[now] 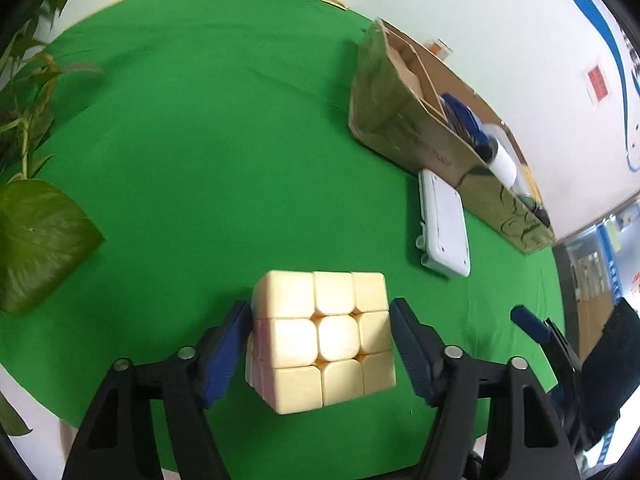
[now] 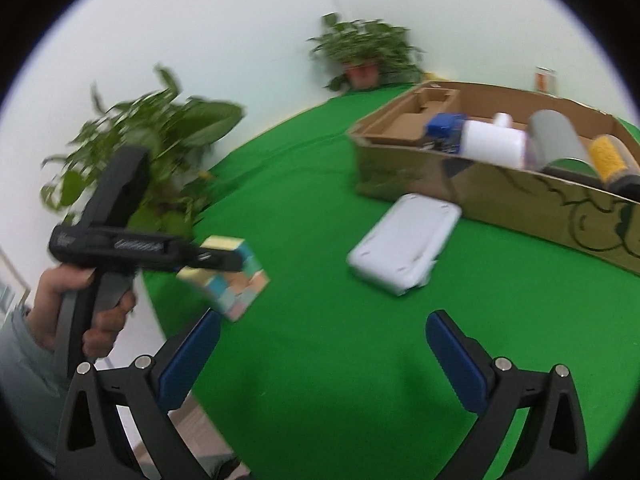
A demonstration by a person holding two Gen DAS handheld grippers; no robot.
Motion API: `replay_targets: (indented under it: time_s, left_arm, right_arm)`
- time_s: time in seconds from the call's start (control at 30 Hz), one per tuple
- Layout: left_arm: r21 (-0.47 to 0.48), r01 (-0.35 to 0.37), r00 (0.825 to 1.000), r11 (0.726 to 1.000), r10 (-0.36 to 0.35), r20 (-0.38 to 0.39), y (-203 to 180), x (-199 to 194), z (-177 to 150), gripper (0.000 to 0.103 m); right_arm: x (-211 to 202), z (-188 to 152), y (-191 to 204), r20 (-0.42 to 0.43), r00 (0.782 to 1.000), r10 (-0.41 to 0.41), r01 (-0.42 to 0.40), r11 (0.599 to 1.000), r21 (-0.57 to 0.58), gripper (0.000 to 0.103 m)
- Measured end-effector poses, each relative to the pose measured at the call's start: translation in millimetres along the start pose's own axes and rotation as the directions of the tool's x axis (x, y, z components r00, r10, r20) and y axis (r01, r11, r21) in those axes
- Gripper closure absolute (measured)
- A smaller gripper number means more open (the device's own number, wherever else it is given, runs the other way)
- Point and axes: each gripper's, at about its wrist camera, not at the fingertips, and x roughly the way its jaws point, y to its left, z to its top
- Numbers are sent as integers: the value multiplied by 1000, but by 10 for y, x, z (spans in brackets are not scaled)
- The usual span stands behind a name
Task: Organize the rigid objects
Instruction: 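Grasp the pastel Rubik's cube with the left gripper and lift it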
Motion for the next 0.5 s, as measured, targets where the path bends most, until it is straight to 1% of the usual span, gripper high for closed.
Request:
replay_targets:
  time_s: [0.07, 0.1, 0.13, 0.23, 0.27, 0.3, 0.33, 0.4, 0.43, 0.5]
  left_arm:
    - [14, 13, 1000, 1000, -13, -2, -147, 64, -24, 37]
    - [25, 39, 999, 999, -38, -13, -262, 119, -35, 37]
    - [36, 70, 997, 997, -69, -30, -382, 180, -76, 37]
    - [60, 107, 992, 992, -103, -73, -755, 341, -160, 36]
    - [67, 129, 988, 989, -123, -93, -869, 392, -184, 36]
    - [77, 178, 978, 981, -167, -128, -1018, 462, -230, 36]
    - [84, 210, 969, 974, -196, -148, -1104, 499, -248, 36]
    - [94, 266, 951, 959, -246, -187, -1256, 557, -295, 36]
    - [104, 290, 942, 951, -265, -205, -1315, 566, -316, 36]
    - [119, 295, 941, 948, -267, -209, -1355, 550, -324, 36]
  right_arm:
    - [22, -77, 118, -27, 1000, 13, -15, 998, -59, 0]
    - [43, -119, 169, -43, 999, 5, -8, 996, -87, 0]
    - [42, -140, 187, -52, 999, -2, -3, 995, -95, 0]
    - [12, -238, 170, -81, 997, -15, 6, 994, -105, 0]
    - [-8, -268, 142, -83, 996, -25, 16, 995, -100, 0]
    - [-40, -310, 101, -89, 995, -36, 28, 995, -93, 1]
    - [-61, -335, 64, -92, 995, -48, 40, 995, -90, 1]
    - [-151, -414, -18, -87, 992, -90, 83, 993, -86, 10]
    - [-200, -445, -51, -84, 990, -114, 107, 991, -83, 12]
    - [-291, -493, -92, -73, 988, -134, 129, 989, -73, 22]
